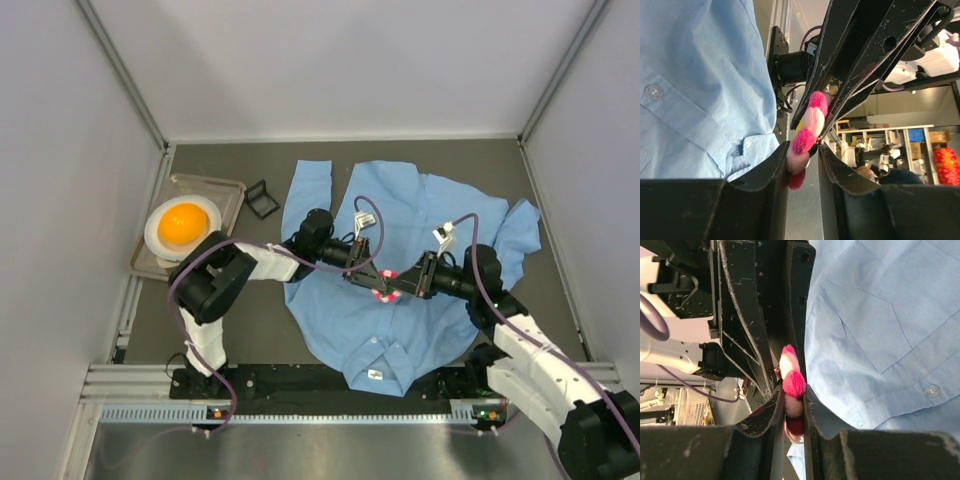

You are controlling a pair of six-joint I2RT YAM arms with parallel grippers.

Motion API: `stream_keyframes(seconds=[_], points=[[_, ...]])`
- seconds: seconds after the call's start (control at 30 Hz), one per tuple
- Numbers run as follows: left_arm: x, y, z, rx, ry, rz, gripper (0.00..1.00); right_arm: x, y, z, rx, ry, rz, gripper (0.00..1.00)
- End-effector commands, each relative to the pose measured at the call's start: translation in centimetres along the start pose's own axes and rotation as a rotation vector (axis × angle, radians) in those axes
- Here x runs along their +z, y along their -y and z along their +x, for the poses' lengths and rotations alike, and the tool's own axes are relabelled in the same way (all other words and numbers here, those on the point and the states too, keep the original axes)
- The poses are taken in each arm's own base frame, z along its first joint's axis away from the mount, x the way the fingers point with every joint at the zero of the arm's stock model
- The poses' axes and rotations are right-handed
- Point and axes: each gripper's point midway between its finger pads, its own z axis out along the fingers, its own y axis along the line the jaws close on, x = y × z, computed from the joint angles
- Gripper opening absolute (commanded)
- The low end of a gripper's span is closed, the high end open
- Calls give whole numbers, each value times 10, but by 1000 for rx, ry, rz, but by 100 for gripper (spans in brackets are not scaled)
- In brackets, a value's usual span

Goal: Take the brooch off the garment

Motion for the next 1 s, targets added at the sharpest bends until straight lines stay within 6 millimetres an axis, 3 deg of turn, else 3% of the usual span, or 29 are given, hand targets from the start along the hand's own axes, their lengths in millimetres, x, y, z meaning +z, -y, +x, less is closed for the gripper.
stream_keyframes(seconds=[0.0, 0.4, 0.57, 0.7, 0.83, 0.97], points=[[9, 29, -6, 185, 7, -22, 33, 3, -22, -15, -93, 36, -48, 0], [-1, 42, 9, 183, 77, 53, 60, -3, -25, -18, -85, 114, -63, 0], [-14, 42, 11, 185, 118, 32, 71, -6, -27, -21, -86, 132, -63, 0], [-22, 34, 12, 182, 151, -7, 72, -5, -30, -22, -73, 138, -80, 0], [-24, 41, 3, 185, 200, 7, 68, -6, -33, -24, -63, 147, -86, 0], [-23, 45, -5, 178, 234, 26, 76, -7, -40, -28, -59, 160, -104, 0]])
